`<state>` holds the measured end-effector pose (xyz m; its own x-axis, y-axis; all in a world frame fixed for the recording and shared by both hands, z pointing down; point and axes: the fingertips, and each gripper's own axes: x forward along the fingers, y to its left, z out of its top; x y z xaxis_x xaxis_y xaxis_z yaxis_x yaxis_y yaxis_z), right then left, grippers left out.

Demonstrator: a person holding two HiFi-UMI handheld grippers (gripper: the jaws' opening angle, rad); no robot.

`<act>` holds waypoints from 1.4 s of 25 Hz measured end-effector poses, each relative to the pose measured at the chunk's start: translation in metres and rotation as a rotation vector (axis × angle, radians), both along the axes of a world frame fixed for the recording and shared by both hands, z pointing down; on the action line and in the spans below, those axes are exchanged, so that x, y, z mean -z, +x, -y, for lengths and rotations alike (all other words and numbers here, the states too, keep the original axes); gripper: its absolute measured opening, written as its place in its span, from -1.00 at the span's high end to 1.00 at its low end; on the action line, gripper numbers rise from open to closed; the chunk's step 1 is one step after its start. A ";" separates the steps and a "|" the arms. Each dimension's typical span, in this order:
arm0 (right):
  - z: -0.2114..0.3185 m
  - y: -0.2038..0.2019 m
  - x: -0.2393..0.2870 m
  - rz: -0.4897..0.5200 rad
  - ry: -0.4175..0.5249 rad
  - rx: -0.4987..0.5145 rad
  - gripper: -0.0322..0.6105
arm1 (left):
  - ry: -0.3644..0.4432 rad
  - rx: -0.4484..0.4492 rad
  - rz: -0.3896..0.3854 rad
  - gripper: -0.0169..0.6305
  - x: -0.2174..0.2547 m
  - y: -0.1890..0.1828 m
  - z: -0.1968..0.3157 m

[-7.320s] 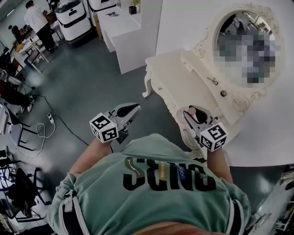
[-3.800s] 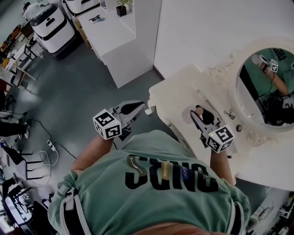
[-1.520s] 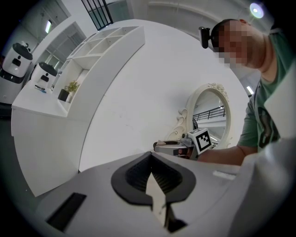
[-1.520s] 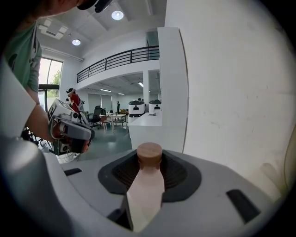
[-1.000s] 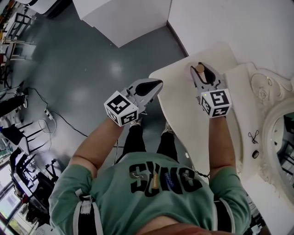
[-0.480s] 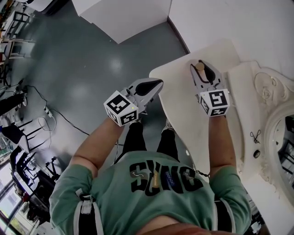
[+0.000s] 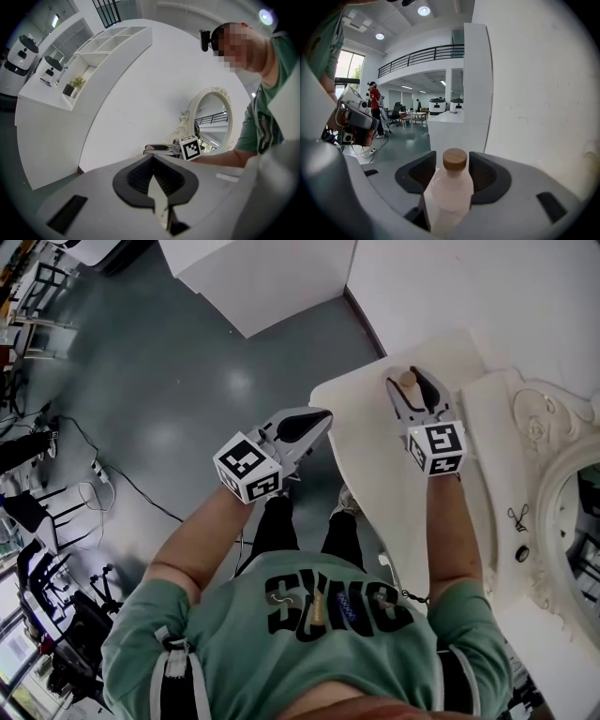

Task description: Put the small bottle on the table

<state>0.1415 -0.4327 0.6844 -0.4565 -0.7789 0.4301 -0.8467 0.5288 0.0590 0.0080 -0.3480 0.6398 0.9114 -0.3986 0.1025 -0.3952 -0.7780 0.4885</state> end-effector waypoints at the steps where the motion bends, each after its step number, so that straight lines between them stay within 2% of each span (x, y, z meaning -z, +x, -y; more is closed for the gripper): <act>1: -0.001 0.000 0.005 0.005 0.004 -0.002 0.22 | 0.002 0.003 -0.002 0.95 0.004 -0.002 -0.002; 4: -0.003 0.000 0.029 0.010 0.035 -0.011 0.15 | 0.010 0.014 -0.008 0.95 0.019 -0.010 -0.006; 11: -0.023 -0.007 0.109 0.020 0.124 -0.002 0.15 | 0.081 0.031 -0.017 0.95 0.078 -0.028 -0.015; 20: -0.071 -0.005 0.203 0.041 0.164 0.006 0.16 | 0.176 0.043 -0.029 0.95 0.171 -0.041 -0.035; 27: -0.105 -0.002 0.263 0.057 0.191 0.011 0.29 | 0.255 0.045 -0.040 0.95 0.237 -0.046 -0.051; 35: -0.144 0.013 0.302 0.113 0.182 0.024 0.59 | 0.273 0.035 -0.056 0.95 0.273 -0.043 -0.070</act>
<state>0.1546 -0.2885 0.3826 -0.5131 -0.8274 0.2283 -0.8406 0.5382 0.0613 -0.0349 -0.2785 0.3671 0.8978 -0.4360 -0.0626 -0.4027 -0.8700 0.2846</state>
